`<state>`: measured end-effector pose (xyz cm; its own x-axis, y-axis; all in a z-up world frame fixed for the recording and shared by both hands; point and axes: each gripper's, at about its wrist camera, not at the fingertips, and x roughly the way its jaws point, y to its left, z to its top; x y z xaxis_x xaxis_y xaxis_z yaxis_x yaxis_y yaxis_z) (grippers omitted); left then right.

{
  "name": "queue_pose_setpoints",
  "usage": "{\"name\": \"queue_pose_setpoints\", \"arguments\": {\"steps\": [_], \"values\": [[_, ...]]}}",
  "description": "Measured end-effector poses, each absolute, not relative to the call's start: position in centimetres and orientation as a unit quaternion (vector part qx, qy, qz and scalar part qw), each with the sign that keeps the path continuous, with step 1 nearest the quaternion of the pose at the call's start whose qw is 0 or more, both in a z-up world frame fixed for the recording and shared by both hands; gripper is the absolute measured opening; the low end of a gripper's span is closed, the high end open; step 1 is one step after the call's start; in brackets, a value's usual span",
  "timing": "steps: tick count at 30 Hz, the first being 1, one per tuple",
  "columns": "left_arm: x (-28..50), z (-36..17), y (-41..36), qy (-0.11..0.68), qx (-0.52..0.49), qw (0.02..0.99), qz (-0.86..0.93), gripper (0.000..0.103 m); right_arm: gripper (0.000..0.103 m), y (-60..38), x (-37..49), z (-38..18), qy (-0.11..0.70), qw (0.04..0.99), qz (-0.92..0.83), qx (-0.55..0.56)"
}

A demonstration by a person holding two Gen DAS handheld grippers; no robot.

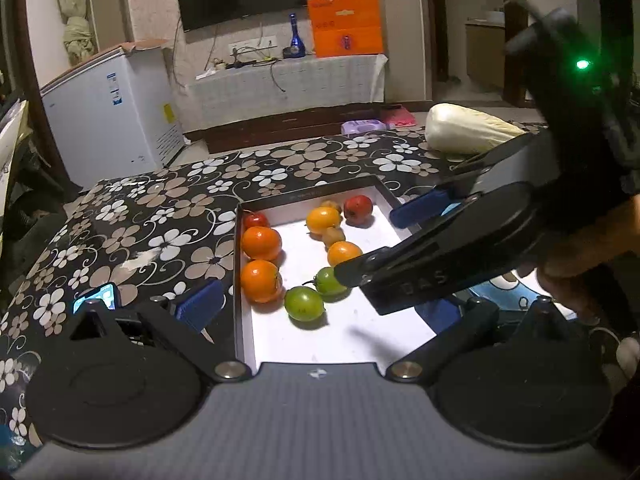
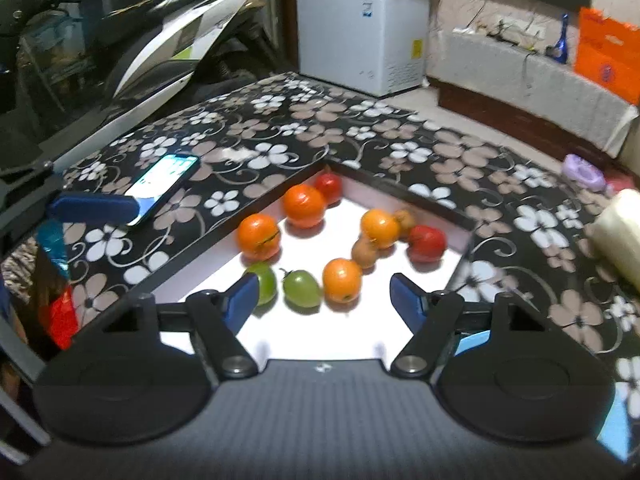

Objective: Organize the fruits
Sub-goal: 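Grasp an orange in the tray with the right gripper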

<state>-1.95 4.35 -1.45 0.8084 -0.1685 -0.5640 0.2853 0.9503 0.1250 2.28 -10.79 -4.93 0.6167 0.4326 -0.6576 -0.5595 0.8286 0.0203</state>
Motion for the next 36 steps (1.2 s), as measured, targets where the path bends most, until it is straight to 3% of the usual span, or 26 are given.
{"name": "queue_pose_setpoints", "arguments": {"steps": [6,10,14,24,33,34,36], "values": [[-2.0,-1.4,4.8,0.289,0.095,0.943,-0.135,0.093,0.065,-10.7,3.0,-5.6,0.349,0.89,0.28,-0.082],[-2.0,-1.3,5.0,0.291,0.087,0.943,-0.139,0.087,0.049,-11.0,3.6,-5.8,0.346,0.901,0.253,-0.072],[-1.9,-1.4,5.0,0.295,0.086,0.941,-0.145,0.076,0.041,-11.1,4.5,-6.3,0.351,0.902,0.242,-0.062],[-1.6,-1.7,4.9,0.307,0.083,0.937,-0.144,0.076,0.04,-10.3,5.8,-7.6,0.366,0.898,0.239,-0.047],[-1.0,-1.9,5.0,0.318,0.076,0.936,-0.133,0.076,0.039,-11.9,6.9,-8.2,0.396,0.882,0.252,0.037],[-0.9,-2.0,4.9,0.318,0.077,0.936,-0.132,0.076,0.033,-11.8,6.9,-8.1,0.395,0.883,0.252,0.035],[-0.8,-2.0,5.0,0.321,0.076,0.935,-0.131,0.076,0.031,-11.8,6.8,-8.1,0.393,0.885,0.248,0.027]]}}
